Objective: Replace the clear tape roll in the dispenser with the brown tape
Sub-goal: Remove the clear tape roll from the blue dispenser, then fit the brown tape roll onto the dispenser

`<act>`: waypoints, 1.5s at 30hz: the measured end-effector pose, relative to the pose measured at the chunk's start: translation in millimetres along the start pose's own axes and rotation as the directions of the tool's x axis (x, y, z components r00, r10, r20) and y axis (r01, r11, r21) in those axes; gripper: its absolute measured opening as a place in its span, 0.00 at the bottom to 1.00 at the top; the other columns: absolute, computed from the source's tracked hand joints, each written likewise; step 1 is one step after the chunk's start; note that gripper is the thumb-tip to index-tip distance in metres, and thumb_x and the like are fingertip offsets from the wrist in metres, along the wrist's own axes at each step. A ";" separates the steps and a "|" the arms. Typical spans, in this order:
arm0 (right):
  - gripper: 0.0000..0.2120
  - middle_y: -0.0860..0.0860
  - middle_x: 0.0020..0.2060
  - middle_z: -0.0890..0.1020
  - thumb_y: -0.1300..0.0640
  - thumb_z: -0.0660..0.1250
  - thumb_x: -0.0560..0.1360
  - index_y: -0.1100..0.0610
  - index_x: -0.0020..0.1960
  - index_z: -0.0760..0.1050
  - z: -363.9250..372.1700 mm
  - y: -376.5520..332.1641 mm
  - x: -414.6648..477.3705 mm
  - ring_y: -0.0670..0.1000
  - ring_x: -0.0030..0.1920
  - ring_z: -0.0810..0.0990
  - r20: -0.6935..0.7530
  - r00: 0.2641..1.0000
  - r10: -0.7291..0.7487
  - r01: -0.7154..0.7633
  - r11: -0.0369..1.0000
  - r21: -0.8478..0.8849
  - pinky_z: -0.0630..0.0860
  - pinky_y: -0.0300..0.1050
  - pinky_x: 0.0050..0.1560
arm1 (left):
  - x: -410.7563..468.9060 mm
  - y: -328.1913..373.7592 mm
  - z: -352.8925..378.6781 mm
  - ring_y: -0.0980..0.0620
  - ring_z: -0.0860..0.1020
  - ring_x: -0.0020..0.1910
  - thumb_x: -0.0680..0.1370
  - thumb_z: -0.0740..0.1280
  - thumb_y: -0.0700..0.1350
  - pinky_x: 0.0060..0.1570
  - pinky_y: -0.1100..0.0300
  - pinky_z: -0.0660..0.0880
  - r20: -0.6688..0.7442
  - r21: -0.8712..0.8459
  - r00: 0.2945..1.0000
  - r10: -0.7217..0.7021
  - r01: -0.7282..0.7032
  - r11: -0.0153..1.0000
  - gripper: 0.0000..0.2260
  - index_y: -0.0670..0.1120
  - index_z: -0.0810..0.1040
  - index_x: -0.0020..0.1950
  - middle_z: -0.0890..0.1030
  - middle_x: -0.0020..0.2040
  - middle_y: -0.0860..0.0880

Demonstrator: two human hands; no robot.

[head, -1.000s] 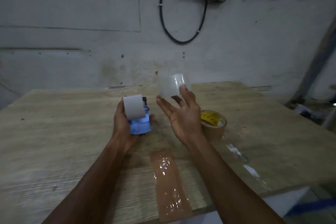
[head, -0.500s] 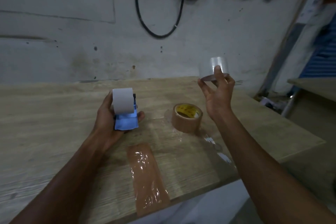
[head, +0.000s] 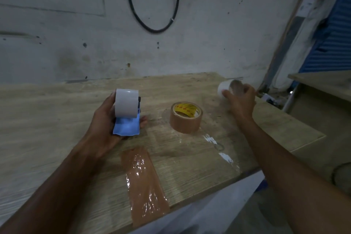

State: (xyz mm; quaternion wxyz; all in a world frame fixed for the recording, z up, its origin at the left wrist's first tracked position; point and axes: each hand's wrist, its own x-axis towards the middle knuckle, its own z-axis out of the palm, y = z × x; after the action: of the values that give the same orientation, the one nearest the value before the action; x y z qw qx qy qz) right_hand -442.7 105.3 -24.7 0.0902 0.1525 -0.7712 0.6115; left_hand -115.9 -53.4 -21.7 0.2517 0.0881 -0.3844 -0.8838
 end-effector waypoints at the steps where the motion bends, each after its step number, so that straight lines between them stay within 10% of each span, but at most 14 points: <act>1: 0.44 0.54 0.65 0.75 0.34 0.71 0.55 0.50 0.67 0.68 -0.9 4.2 3.8 0.60 0.64 0.74 0.024 0.999 -0.022 0.025 0.994 -0.102 0.74 0.61 0.63 | -0.5 0.5 0.1 0.46 0.75 0.60 0.50 0.84 0.57 0.60 0.46 0.75 -0.007 -0.008 1.000 0.005 -0.005 1.000 0.30 0.45 0.88 0.48 0.78 0.60 0.43; 14: 0.49 0.56 0.62 0.76 0.17 0.60 0.57 0.51 0.64 0.74 7.8 21.6 18.7 0.65 0.65 0.72 0.261 0.965 -0.038 0.171 0.844 -0.509 0.69 0.63 0.62 | 0.9 3.7 -6.4 0.45 0.77 0.61 0.50 0.84 0.55 0.55 0.42 0.79 -0.047 -0.062 0.998 0.038 -0.041 0.997 0.30 0.46 0.88 0.49 0.82 0.59 0.44; 23: 0.32 0.56 0.68 0.71 0.39 0.68 0.69 0.51 0.69 0.68 2.8 -26.0 -6.0 0.62 0.69 0.68 0.192 0.951 -0.243 0.301 0.873 -0.384 0.64 0.62 0.68 | 4.0 3.7 -8.4 0.49 0.79 0.55 0.51 0.85 0.51 0.57 0.45 0.77 -0.006 -0.163 1.000 0.022 -0.023 0.986 0.31 0.45 0.86 0.52 0.81 0.57 0.47; 27: 0.27 0.50 0.60 0.79 0.41 0.72 0.71 0.51 0.66 0.74 6.0 -65.8 -32.1 0.54 0.56 0.79 0.586 0.754 -0.298 0.434 0.895 -0.103 0.77 0.54 0.57 | 6.0 5.1 -10.8 0.51 0.76 0.54 0.53 0.85 0.51 0.72 0.48 0.64 0.002 -0.203 1.000 0.022 -0.021 0.979 0.33 0.47 0.81 0.55 0.76 0.60 0.49; 30: 0.44 0.49 0.70 0.72 0.28 0.70 0.64 0.45 0.75 0.63 8.7 -78.8 -59.1 0.54 0.65 0.74 0.861 0.484 -0.157 0.555 0.815 -0.164 0.75 0.53 0.60 | 7.3 7.6 -16.5 0.51 0.76 0.52 0.53 0.85 0.53 0.69 0.46 0.67 -0.022 -0.174 0.999 0.027 -0.030 0.984 0.34 0.48 0.79 0.56 0.75 0.59 0.50; 32: 0.53 0.50 0.75 0.67 0.22 0.67 0.58 0.44 0.77 0.58 13.6 -77.2 -68.8 0.55 0.70 0.70 0.896 0.432 -0.103 0.609 0.766 -0.205 0.73 0.57 0.65 | 9.0 8.6 -21.2 0.51 0.77 0.50 0.53 0.84 0.54 0.64 0.43 0.70 -0.042 -0.172 0.999 0.028 -0.035 0.984 0.36 0.50 0.76 0.58 0.74 0.59 0.50; 39: 0.53 0.57 0.74 0.68 0.20 0.60 0.63 0.52 0.77 0.59 25.1 -65.1 -73.3 0.61 0.71 0.68 0.843 0.532 -0.077 0.711 0.582 -0.395 0.68 0.57 0.68 | 12.7 6.4 -25.8 0.49 0.80 0.49 0.71 0.74 0.56 0.57 0.45 0.79 -0.121 -0.143 0.992 0.041 -0.059 0.988 0.25 0.46 0.75 0.64 0.77 0.57 0.47; 45: 0.42 0.54 0.49 0.77 0.17 0.53 0.62 0.52 0.53 0.75 28.5 -64.7 -77.8 0.56 0.46 0.78 0.825 0.552 -0.122 0.760 0.482 -0.437 0.73 0.47 0.46 | 11.8 7.8 -28.9 0.47 0.81 0.49 0.73 0.70 0.58 0.56 0.44 0.79 -0.161 -0.091 0.985 0.067 -0.082 0.992 0.27 0.44 0.75 0.67 0.78 0.58 0.46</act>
State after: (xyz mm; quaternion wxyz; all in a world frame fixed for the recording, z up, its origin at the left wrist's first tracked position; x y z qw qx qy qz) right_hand -346.1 74.1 2.6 0.0166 0.5308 -0.8449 0.0641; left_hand -113.0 -82.4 -35.5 0.3183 0.1309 -0.3229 -0.8816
